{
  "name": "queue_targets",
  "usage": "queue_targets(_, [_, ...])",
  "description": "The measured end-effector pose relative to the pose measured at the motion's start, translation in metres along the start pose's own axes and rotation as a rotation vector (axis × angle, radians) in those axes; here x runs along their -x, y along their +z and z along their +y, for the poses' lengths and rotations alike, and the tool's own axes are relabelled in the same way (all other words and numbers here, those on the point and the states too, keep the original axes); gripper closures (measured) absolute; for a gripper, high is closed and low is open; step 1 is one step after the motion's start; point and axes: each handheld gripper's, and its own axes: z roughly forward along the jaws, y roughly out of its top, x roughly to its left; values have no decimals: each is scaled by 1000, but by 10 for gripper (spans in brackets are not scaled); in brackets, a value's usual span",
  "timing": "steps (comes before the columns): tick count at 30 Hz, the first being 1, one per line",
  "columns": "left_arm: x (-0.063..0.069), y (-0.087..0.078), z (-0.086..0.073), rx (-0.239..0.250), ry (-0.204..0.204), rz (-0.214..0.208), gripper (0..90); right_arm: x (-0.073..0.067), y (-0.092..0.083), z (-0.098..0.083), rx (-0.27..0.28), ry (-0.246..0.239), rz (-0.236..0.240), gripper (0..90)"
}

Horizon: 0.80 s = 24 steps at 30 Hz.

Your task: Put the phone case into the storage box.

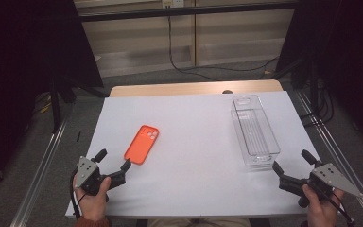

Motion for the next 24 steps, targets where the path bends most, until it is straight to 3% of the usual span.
queue_targets(3, [-1, 1, 0, -25, -9, -14, 40, 0, 0, 0, 0, 1, 6, 0])
queue_targets(12, [-4, 1, 5, -37, -11, -13, 41, 0, 2, 0, -3, 7, 17, 0])
queue_targets(15, [-4, 2, 6, -29, -1, 4, 40, 1, 3, 0, -2, 7, 19, 0])
queue_targets(24, [-7, 16, 12, -46, 20, -9, 40, 0, 3, 0, -4, 13, 19, 0])
